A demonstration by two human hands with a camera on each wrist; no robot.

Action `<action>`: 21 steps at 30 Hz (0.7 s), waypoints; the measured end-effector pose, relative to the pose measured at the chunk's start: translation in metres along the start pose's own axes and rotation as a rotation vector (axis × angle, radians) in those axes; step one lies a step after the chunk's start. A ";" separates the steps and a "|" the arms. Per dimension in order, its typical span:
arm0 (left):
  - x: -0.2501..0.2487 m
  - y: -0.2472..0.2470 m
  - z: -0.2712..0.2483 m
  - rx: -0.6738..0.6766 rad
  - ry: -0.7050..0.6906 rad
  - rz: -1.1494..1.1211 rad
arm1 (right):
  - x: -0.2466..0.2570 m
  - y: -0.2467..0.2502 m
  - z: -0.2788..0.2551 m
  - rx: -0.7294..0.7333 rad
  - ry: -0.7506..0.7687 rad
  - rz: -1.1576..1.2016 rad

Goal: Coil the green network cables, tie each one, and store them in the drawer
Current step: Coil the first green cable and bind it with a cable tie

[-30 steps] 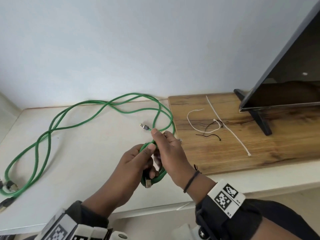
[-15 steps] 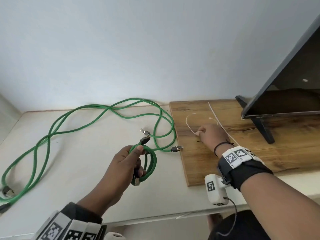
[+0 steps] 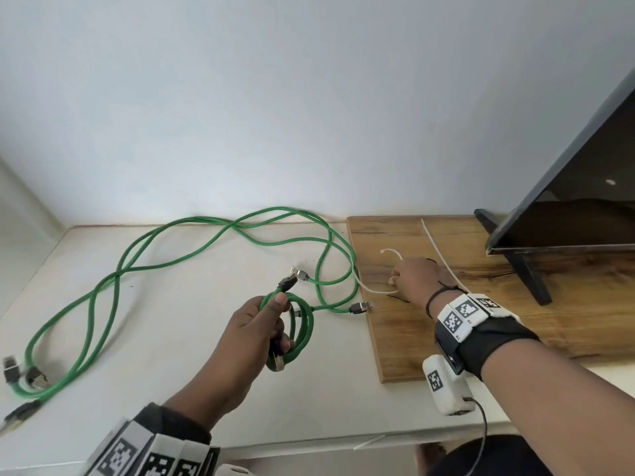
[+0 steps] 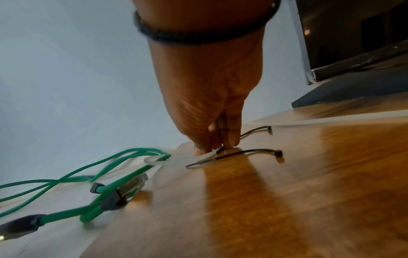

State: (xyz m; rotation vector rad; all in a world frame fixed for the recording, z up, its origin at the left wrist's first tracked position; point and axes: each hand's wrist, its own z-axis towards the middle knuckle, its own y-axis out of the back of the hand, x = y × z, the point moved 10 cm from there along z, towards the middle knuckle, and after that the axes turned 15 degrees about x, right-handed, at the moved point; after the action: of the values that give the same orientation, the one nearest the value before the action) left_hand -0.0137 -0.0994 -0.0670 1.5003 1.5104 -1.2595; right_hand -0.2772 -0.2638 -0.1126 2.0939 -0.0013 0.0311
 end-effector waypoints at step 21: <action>-0.005 0.006 0.000 -0.024 -0.015 0.041 | 0.047 0.073 -0.075 -0.399 0.210 0.290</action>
State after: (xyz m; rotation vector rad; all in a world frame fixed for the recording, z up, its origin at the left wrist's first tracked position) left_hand -0.0074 -0.1020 -0.0630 1.4956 1.4732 -1.2220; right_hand -0.2333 -0.2345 -0.0111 1.6691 -0.1704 0.3943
